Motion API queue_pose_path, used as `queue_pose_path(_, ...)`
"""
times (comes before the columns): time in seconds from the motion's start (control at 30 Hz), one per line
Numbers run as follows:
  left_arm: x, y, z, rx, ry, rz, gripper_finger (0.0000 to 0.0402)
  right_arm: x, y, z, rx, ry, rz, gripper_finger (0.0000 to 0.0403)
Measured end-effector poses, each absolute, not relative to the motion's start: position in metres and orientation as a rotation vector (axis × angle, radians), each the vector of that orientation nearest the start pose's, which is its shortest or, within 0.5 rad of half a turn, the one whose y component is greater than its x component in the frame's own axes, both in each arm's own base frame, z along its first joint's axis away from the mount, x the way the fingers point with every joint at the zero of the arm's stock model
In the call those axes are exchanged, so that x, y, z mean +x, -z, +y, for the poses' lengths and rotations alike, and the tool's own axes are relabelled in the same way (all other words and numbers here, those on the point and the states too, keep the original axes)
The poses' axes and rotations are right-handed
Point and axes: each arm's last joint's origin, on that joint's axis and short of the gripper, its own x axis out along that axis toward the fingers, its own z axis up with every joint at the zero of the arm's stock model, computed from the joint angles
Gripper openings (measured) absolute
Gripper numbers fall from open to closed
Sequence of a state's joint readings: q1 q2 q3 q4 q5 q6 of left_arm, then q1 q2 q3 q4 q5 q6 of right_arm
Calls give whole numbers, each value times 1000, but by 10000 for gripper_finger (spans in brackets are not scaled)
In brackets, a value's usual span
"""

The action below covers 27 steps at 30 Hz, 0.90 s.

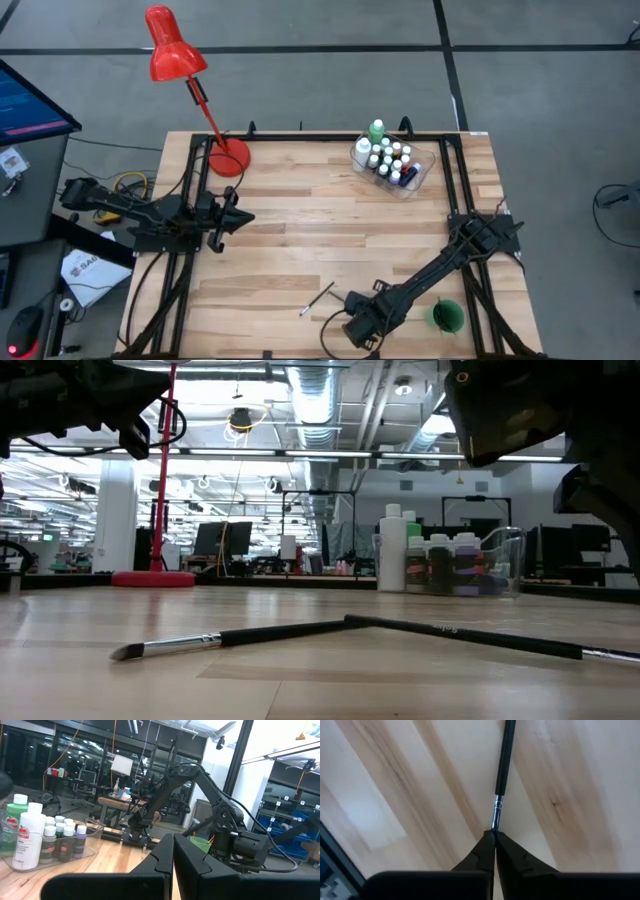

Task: Pick & Place Paint Supplies
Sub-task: Put the white paint brush into the green cup

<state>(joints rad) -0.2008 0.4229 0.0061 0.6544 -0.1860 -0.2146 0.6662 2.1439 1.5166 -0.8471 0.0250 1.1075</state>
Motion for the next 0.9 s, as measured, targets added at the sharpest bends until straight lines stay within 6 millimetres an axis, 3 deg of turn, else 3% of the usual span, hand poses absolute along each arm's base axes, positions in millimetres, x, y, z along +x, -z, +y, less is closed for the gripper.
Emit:
queue_pose_path(0.2,120,-190,-19,-259,40,-231,2,309,-150,242,326,310,1504,0)
queue_pose_path(0.57,120,-190,-19,-260,40,-233,2,268,-249,200,326,333,1535,0)
queue_pose_path(0.9,120,-190,-19,-260,40,-233,2,217,-325,158,509,303,1526,0)
